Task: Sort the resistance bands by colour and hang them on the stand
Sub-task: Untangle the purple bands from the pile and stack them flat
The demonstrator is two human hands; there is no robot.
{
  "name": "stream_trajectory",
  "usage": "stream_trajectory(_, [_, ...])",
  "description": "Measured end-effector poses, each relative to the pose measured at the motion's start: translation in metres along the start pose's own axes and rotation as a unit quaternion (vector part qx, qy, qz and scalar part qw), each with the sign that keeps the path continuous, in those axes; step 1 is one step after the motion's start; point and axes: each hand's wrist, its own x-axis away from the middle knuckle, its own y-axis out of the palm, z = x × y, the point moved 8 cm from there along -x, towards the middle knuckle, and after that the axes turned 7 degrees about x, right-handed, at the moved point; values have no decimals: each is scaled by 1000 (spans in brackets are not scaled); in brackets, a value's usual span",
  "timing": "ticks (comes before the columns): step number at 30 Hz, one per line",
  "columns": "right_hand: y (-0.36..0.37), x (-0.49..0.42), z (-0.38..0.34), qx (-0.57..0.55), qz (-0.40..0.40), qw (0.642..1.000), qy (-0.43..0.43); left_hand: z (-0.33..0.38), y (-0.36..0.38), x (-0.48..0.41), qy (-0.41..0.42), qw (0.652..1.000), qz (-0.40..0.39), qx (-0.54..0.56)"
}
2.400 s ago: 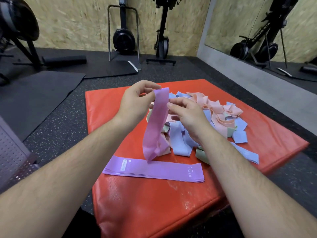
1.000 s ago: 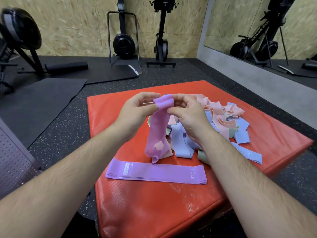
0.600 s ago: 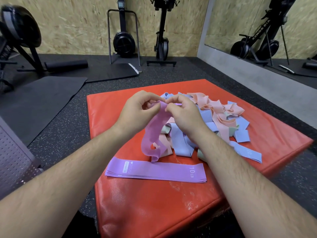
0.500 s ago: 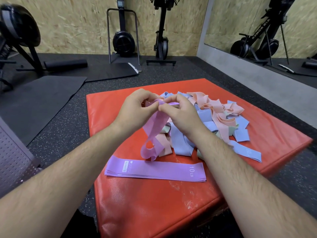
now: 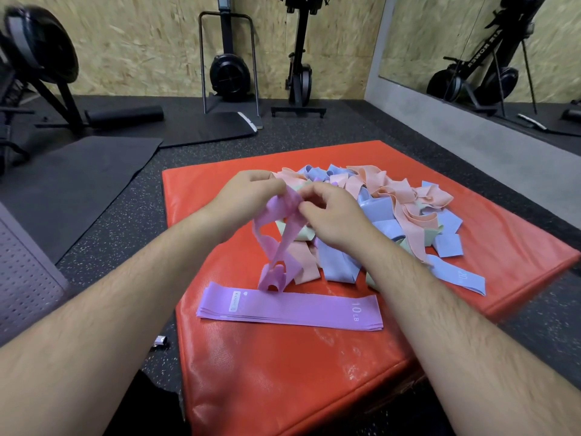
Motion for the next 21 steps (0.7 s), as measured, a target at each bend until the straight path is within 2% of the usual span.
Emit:
stream_trajectory(4, [1, 4, 3, -63, -16, 995, 71, 1, 1, 3, -15, 999, -21, 43])
stream_trajectory(8, [3, 4, 0, -144, -20, 985, 90, -3, 3, 1, -34, 995, -34, 93])
stream_trajectory(11, [7, 4, -5, -104, -39, 991, 72, 0, 4, 4, -35, 992, -34, 117])
stream_trajectory(16, [1, 2, -1, -72, -7, 994, 78, 4, 5, 6, -20, 987, -59, 145])
stream_trajectory(21, [-16, 1, 0, -89, 47, 993, 62, 9, -5, 9, -16, 973, -37, 226])
